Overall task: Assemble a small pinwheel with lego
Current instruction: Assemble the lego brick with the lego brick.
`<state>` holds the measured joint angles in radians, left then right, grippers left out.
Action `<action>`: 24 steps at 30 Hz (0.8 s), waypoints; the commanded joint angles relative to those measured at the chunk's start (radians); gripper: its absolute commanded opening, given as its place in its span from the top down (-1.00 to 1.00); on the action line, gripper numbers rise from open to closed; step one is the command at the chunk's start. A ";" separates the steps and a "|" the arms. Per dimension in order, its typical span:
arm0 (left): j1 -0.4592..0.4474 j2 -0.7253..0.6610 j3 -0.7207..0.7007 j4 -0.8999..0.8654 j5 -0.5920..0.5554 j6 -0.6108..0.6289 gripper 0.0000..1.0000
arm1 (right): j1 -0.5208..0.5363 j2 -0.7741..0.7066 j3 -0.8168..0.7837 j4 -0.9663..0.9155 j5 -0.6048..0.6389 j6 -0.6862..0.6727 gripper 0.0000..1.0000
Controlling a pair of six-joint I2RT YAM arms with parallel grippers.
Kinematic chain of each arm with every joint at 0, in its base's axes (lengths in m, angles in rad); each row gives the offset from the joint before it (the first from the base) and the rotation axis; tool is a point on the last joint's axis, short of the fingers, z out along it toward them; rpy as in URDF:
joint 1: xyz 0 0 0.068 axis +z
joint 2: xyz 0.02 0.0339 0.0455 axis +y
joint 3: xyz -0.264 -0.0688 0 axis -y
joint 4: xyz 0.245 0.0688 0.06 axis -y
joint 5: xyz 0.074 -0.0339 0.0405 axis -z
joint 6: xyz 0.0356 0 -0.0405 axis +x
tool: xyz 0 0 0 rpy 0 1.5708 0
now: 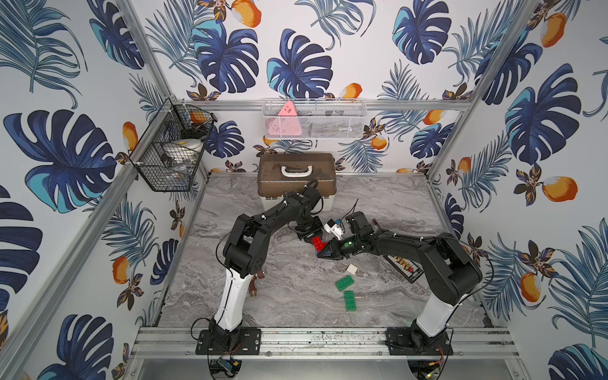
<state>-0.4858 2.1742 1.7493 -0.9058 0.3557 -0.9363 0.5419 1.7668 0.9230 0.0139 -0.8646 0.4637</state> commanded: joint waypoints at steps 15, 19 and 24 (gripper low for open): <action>-0.015 0.026 0.092 -0.071 -0.126 0.103 1.00 | -0.008 -0.034 -0.014 0.111 0.115 0.146 0.65; -0.021 0.038 0.106 -0.084 -0.135 0.117 1.00 | -0.008 -0.025 -0.016 0.126 0.130 0.170 0.64; -0.023 0.048 0.106 -0.079 -0.132 0.111 1.00 | -0.008 0.003 -0.007 0.122 0.147 0.183 0.65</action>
<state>-0.5091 2.2158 1.8469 -0.9665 0.2394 -0.8368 0.5339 1.7599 0.9058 0.1154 -0.7433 0.6243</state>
